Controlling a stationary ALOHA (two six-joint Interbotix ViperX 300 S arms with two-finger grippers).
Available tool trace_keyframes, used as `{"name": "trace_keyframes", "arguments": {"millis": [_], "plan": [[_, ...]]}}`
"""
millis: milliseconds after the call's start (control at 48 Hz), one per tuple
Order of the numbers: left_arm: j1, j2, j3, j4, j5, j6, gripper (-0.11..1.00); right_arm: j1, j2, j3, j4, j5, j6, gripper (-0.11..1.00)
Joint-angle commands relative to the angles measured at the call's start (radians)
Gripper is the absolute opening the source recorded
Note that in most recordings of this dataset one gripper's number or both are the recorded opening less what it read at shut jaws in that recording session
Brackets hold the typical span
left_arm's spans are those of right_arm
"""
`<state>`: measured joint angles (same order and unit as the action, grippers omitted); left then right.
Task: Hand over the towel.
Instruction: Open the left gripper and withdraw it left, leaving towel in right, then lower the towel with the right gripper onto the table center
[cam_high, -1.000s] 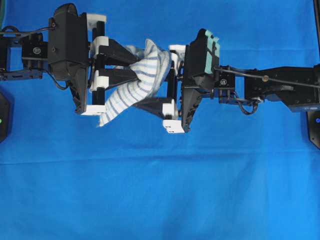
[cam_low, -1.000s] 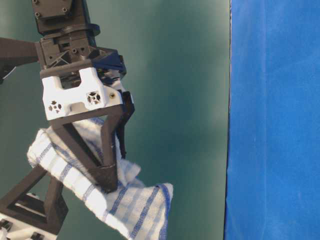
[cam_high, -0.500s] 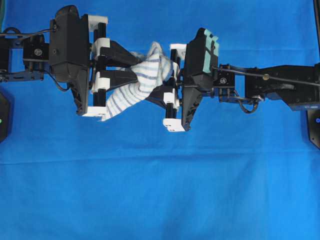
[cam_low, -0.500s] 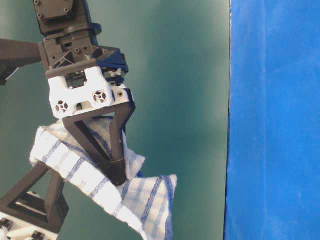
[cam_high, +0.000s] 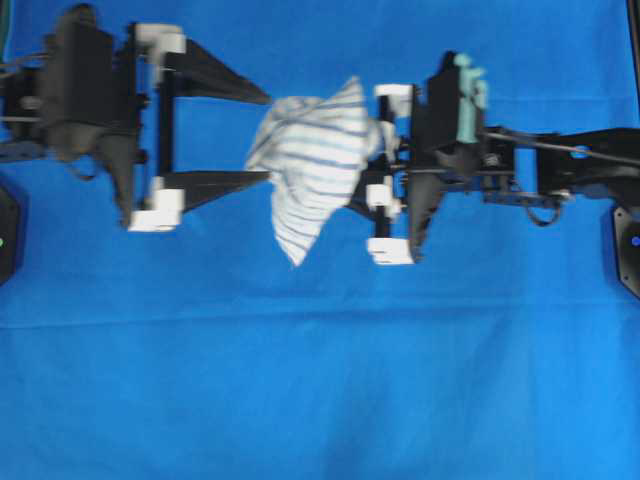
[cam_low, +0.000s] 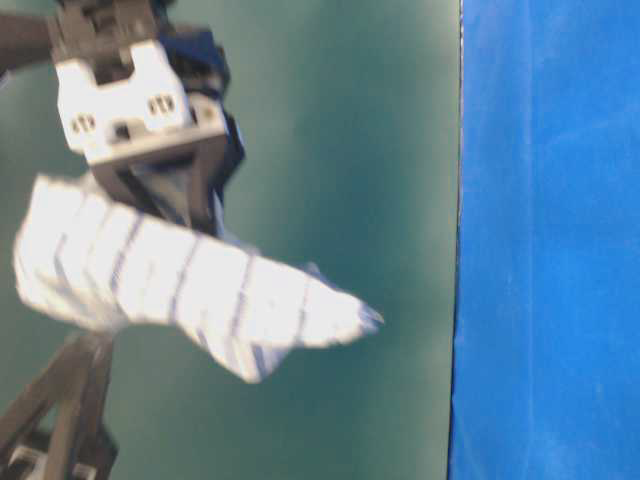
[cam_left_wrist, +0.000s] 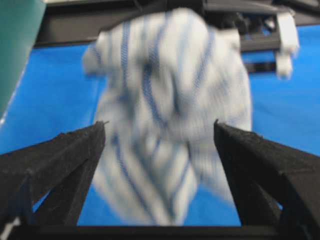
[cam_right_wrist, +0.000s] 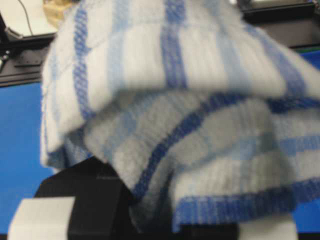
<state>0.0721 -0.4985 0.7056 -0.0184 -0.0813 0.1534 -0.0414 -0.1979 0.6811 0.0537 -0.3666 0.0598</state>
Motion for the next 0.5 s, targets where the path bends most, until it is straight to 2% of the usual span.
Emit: {"name": "trace_keyframes", "arguments": {"millis": [0, 250, 479], "plan": [[0.002, -0.069, 0.018, -0.002, -0.012, 0.000, 0.93, 0.000, -0.074, 0.026, -0.002, -0.005, 0.000, 0.15], [0.002, -0.227, 0.118, -0.002, -0.014, -0.002, 0.93, 0.000, -0.213, 0.138, -0.002, 0.023, 0.002, 0.15], [0.002, -0.241, 0.132, -0.002, -0.014, -0.002, 0.93, -0.002, -0.236, 0.152, -0.002, 0.051, 0.003, 0.15]]}}
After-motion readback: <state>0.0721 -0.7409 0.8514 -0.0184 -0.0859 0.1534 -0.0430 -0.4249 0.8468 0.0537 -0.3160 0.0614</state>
